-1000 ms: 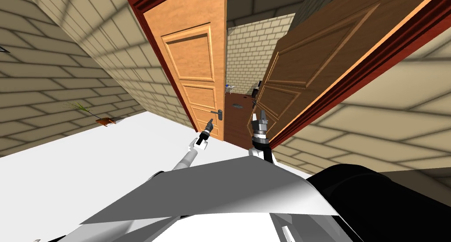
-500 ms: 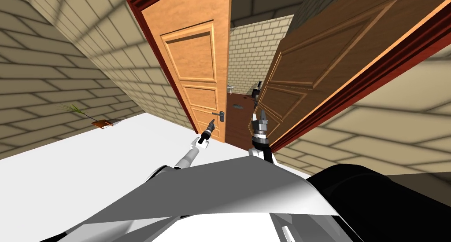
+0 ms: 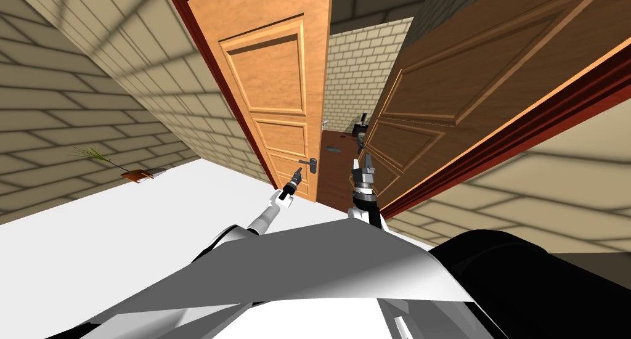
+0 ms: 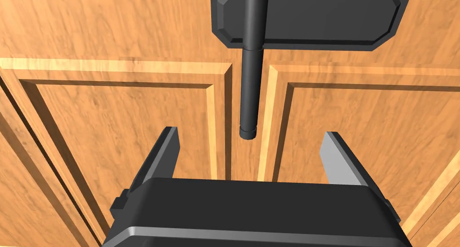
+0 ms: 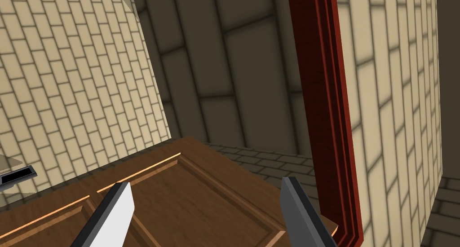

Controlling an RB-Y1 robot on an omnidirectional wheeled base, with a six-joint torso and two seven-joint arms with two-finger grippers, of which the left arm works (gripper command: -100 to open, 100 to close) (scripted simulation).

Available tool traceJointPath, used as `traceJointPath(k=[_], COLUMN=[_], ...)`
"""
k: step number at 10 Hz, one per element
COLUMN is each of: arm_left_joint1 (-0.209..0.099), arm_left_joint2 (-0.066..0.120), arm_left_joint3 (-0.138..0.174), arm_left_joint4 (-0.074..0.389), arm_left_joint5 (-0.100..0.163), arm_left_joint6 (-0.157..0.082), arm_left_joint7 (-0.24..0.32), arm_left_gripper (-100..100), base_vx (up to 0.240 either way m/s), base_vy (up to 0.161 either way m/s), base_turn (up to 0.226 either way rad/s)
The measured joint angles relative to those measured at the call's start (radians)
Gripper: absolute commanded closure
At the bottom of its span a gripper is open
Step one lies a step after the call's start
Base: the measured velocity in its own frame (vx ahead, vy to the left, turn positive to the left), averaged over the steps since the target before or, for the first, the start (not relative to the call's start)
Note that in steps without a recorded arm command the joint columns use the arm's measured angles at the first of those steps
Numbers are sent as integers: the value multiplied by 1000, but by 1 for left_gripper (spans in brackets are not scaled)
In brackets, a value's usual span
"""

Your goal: Push the door open

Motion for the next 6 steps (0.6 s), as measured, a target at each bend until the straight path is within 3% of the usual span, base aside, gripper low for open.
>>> traceJointPath(k=[6], arm_left_joint1=[-5], arm_left_joint2=[1], arm_left_joint3=[13], arm_left_joint4=[13], arm_left_joint5=[3], arm_left_joint6=[-1], arm_left_joint7=[-9], arm_left_gripper=[-100], base_vx=[171], base_vy=[-75], base_turn=[-29])
